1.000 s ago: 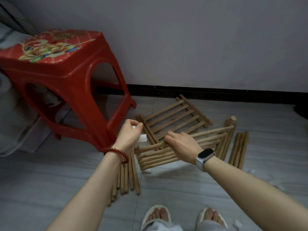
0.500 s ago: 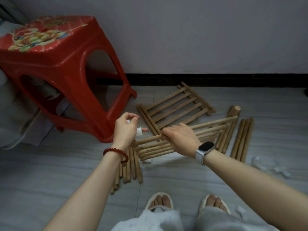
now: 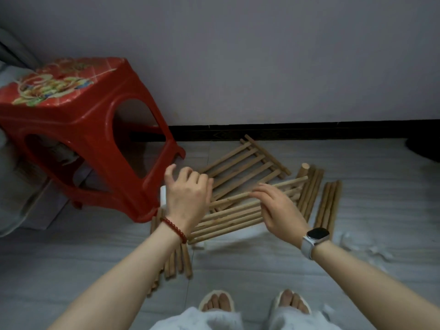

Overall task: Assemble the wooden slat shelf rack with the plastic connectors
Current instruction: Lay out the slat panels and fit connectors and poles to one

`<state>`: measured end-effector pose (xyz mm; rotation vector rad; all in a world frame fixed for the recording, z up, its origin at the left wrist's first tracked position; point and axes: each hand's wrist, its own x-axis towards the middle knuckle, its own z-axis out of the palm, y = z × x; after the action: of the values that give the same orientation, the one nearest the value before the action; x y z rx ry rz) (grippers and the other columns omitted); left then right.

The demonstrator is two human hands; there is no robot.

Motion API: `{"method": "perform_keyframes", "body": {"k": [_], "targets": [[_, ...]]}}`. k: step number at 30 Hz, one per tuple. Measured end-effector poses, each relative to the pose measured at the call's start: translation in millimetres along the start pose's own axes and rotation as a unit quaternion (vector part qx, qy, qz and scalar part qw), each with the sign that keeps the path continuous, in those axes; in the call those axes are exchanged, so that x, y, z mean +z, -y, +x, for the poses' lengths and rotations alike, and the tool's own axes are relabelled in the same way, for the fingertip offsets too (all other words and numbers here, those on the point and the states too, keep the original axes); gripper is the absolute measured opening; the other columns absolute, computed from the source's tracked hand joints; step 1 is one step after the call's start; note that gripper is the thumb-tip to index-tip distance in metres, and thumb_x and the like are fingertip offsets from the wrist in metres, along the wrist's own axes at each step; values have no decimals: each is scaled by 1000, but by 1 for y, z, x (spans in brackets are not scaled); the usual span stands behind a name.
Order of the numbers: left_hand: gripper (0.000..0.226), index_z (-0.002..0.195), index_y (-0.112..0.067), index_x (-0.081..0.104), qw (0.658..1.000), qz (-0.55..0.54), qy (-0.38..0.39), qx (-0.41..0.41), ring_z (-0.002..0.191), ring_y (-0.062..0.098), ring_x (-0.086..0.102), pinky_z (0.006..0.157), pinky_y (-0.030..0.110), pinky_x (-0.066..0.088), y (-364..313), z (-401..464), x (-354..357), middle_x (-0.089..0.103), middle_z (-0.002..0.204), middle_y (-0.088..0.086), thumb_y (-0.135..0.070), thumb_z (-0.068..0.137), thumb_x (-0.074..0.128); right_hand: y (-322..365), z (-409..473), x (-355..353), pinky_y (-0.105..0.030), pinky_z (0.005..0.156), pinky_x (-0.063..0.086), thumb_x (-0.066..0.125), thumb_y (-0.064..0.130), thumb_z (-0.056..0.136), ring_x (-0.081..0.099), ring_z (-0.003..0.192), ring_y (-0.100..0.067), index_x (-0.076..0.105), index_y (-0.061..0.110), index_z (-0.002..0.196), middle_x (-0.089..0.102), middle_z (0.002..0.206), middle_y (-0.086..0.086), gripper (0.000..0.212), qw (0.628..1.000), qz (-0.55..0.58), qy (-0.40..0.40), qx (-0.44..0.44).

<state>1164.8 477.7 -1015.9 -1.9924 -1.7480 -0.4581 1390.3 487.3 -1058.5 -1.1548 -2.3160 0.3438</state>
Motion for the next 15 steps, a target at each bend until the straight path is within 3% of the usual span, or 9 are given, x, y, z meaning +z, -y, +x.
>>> {"method": "perform_keyframes", "body": {"k": [2, 4, 7, 9, 12, 15], "targets": [[46, 102, -13, 67, 988, -40, 122, 81, 87, 26, 63, 94, 44, 33, -30, 0, 6, 69, 88, 4, -37, 97, 28, -17, -15, -8, -37, 99, 45, 59, -6, 81, 52, 117, -22, 61, 7, 117, 59, 119, -9, 38, 999, 4, -37, 30], [51, 127, -11, 53, 966, -96, 207, 120, 96, 28, 60, 86, 42, 42, -59, 0, 24, 64, 107, 7, -41, 98, 23, -36, -34, -12, -34, 90, 48, 57, -8, 81, 56, 108, -25, 61, 4, 115, 58, 115, -11, 36, 994, 1, -51, 94], [37, 100, -11, 62, 974, -90, 140, 152, 65, 26, 60, 54, 34, 44, -85, 4, 40, 62, 79, 6, -31, 96, 31, -66, -73, -12, -27, 80, 42, 45, 3, 92, 56, 104, -25, 56, 7, 122, 56, 117, -9, 31, 966, 30, 10, 256], [28, 95, -11, 63, 983, -86, 70, 149, 58, 22, 56, 49, 29, 40, -99, 7, 54, 61, 73, 5, -26, 96, 39, -95, -115, 0, -28, 84, 42, 43, 11, 95, 54, 109, -25, 51, 12, 127, 53, 125, -8, 32, 930, 19, 121, 348], [20, 99, -10, 64, 984, -91, 14, 149, 55, 21, 56, 46, 28, 41, -106, 4, 64, 61, 70, 5, -22, 96, 48, -116, -178, 28, -32, 98, 40, 52, 24, 94, 45, 121, -26, 41, 18, 134, 40, 133, -9, 42, 859, 10, 320, 400], [21, 96, -10, 66, 986, -97, 5, 139, 53, 21, 55, 45, 27, 40, -104, 7, 69, 63, 68, 5, -22, 96, 49, -121, -216, 55, -31, 101, 37, 59, 32, 90, 39, 124, -31, 37, 16, 135, 33, 132, -12, 53, 811, 16, 388, 436]]}}
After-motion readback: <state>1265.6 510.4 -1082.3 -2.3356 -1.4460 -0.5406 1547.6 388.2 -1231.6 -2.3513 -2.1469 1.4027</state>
